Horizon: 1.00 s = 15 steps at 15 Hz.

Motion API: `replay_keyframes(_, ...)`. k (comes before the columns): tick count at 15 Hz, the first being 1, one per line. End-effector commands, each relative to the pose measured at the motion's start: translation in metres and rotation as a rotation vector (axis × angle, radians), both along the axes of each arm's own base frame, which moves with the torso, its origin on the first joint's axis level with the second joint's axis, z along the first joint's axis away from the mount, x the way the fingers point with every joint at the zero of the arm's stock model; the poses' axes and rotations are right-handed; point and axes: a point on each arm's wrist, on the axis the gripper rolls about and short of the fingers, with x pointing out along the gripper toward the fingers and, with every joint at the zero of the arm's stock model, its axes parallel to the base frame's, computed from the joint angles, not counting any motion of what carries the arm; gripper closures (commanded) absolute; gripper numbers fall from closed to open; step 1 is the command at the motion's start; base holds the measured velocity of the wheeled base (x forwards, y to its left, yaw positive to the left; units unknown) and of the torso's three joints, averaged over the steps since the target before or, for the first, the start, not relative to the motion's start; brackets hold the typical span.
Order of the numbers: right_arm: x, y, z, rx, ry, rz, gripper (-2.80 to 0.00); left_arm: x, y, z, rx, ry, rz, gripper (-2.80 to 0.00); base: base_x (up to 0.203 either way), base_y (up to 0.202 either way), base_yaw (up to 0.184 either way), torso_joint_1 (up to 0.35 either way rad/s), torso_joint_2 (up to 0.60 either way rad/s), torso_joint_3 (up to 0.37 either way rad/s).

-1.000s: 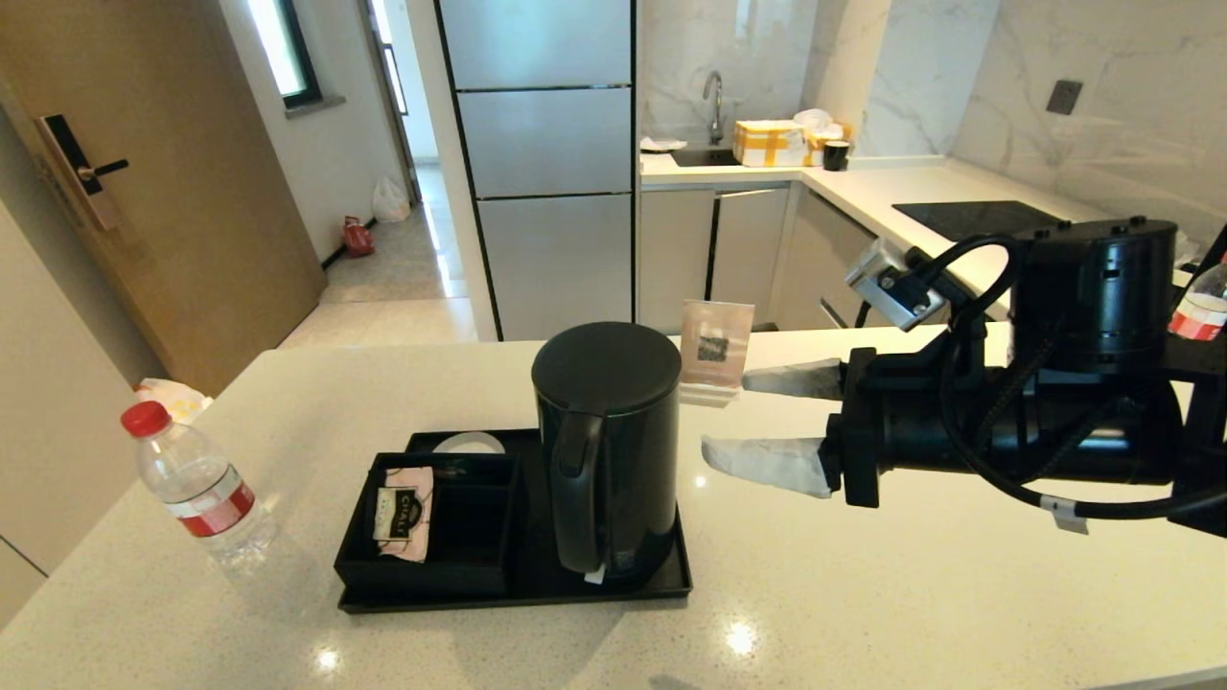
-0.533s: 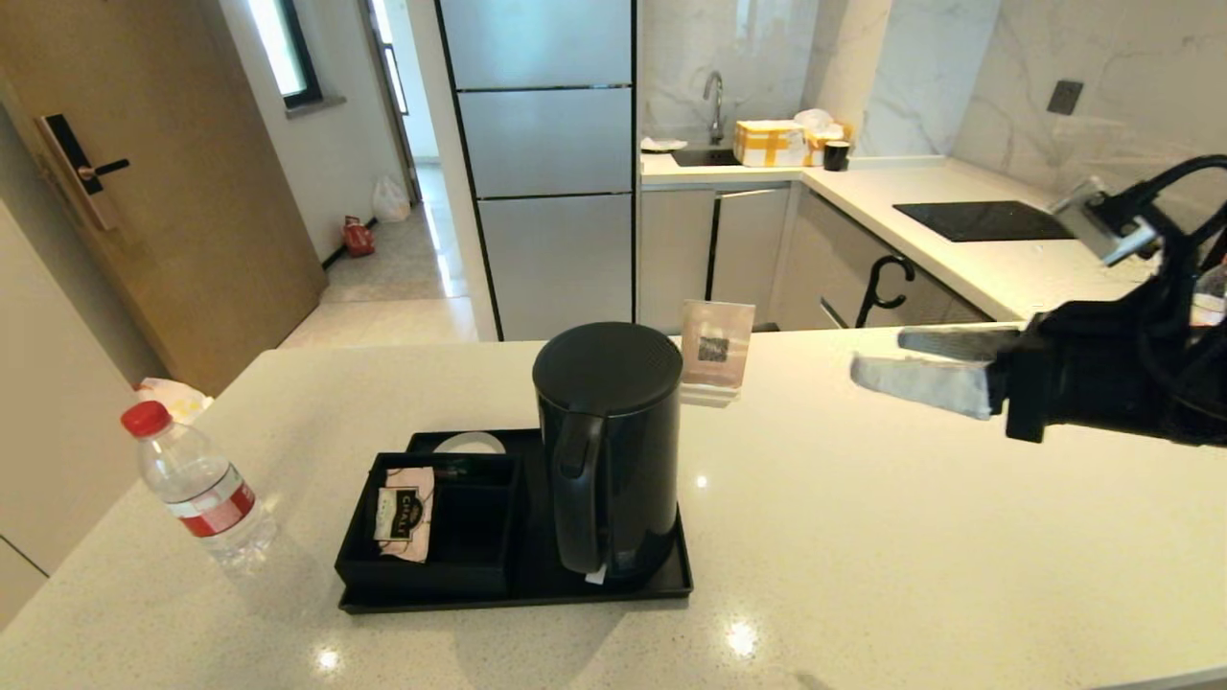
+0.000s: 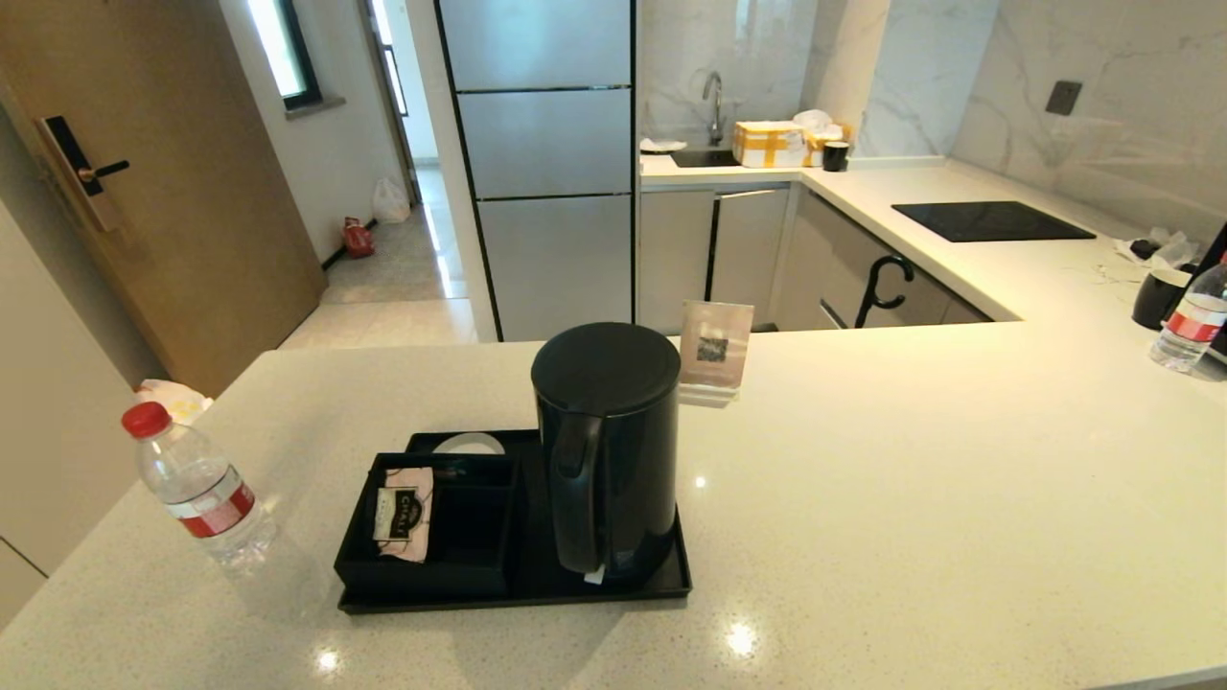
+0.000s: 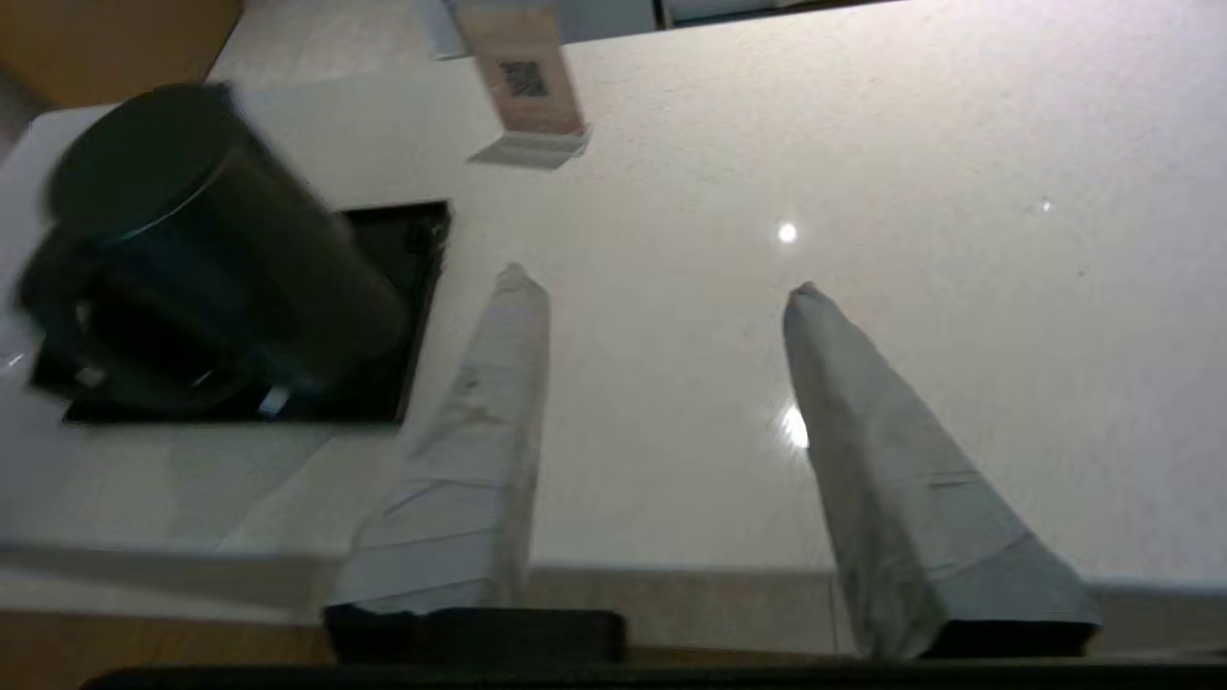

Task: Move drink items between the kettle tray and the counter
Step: Return the bottled water to its original position

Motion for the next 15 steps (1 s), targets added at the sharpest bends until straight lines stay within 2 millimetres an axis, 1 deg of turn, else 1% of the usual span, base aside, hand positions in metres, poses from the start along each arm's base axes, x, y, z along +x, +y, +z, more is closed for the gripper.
replay_keyframes(1, -0.071, 0.013, 0.006, 0.007, -0.014, 0.012, 0.0, 0.0, 0.0, 0.0, 0.0, -0.002, 0.0, 0.0, 0.0, 0.0, 0.0, 0.0, 0.0, 0.0)
replay_keyframes(2, -0.095, 0.017, 0.006, 0.01, -0.017, 0.03, 0.0, 0.0, 0.0, 0.0, 0.001, 0.0, 0.0, 0.0, 0.0, 0.0, 0.0, 0.0, 0.0, 0.0)
replay_keyframes(3, -0.107, 0.019, 0.005, 0.014, -0.012, 0.048, 0.0, 0.0, 0.0, 0.0, 0.001, 0.0, 0.0, 0.0, 0.0, 0.0, 0.0, 0.0, 0.0, 0.0)
replay_keyframes(4, -0.112, 0.019, 0.004, 0.017, -0.008, 0.055, 0.0, 0.0, 0.0, 0.0, 0.0, 0.0, 0.0, 0.0, 0.0, 0.0, 0.0, 0.0, 0.0, 0.0)
replay_keyframes(5, -0.128, 0.017, 0.002, 0.024, 0.002, 0.091, 0.0, 0.0, 0.0, 0.0, 0.0, 0.0, 0.0, 0.0, 0.0, 0.0, 0.0, 0.0, 0.0, 0.0)
replay_keyframes(6, -0.152, 0.011, -0.007, 0.035, 0.004, 0.119, 0.0, 0.0, 0.0, 0.0, 0.0, 0.0, 0.0, 0.0, 0.0, 0.0, 0.0, 0.0, 0.0, 0.0)
replay_keyframes(7, -0.173, 0.006, -0.02, 0.039, -0.012, 0.1, 0.0, 0.0, 0.0, 0.0, 0.0, -0.002, 0.0, 0.0, 0.0, 0.0, 0.0, 0.0, 0.0, 0.0)
replay_keyframes(8, -0.185, 0.002, -0.03, 0.041, -0.011, 0.065, 0.0, 0.0, 0.0, 0.0, 0.0, -0.002, 0.0, 0.0, 0.0, 0.0, 0.0, 0.0, 0.0, 0.0)
replay_keyframes(9, -0.197, 0.0, -0.046, 0.038, -0.023, 0.022, 0.0, 0.0, 0.0, 0.0, 0.0, -0.002, 0.0, 0.0, 0.0, 0.0, 0.0, 0.0, 0.0, 0.0)
replay_keyframes(10, -0.202, -0.001, -0.058, 0.034, -0.01, -0.019, 0.0, 0.0, 0.0, 0.0, 0.0, -0.002, 0.0, 0.0, 0.0, 0.0, 0.0, 0.0, 0.0, 0.0)
replay_keyframes(12, -0.203, -0.001, -0.066, 0.029, 0.009, -0.051, 0.0, 0.0, 0.0, 0.0, 0.001, 0.0, 0.0, 0.0, 0.0, 0.0, 0.0, 0.0, 0.0, 0.0)
replay_keyframes(13, -0.207, 0.0, -0.078, 0.024, 0.002, -0.068, 0.0, 0.0, 0.0, 0.0, 0.001, 0.0, 0.0, 0.0, 0.0, 0.0, 0.0, 0.0, 0.0, 0.0)
replay_keyframes(14, -0.215, 0.0, -0.095, 0.021, -0.034, -0.091, 0.0, 0.0, 0.0, 0.0, 0.0, -0.002, 0.0, 0.0, 0.0, 0.0, 0.0, 0.0, 0.0, 0.0)
replay_keyframes(15, -0.219, 0.001, -0.114, 0.02, -0.061, -0.113, 0.0, 0.0, 0.0, 0.0, 0.0, 0.0, 0.0, 0.0, 0.0, 0.0, 0.0, 0.0, 0.0, 0.0)
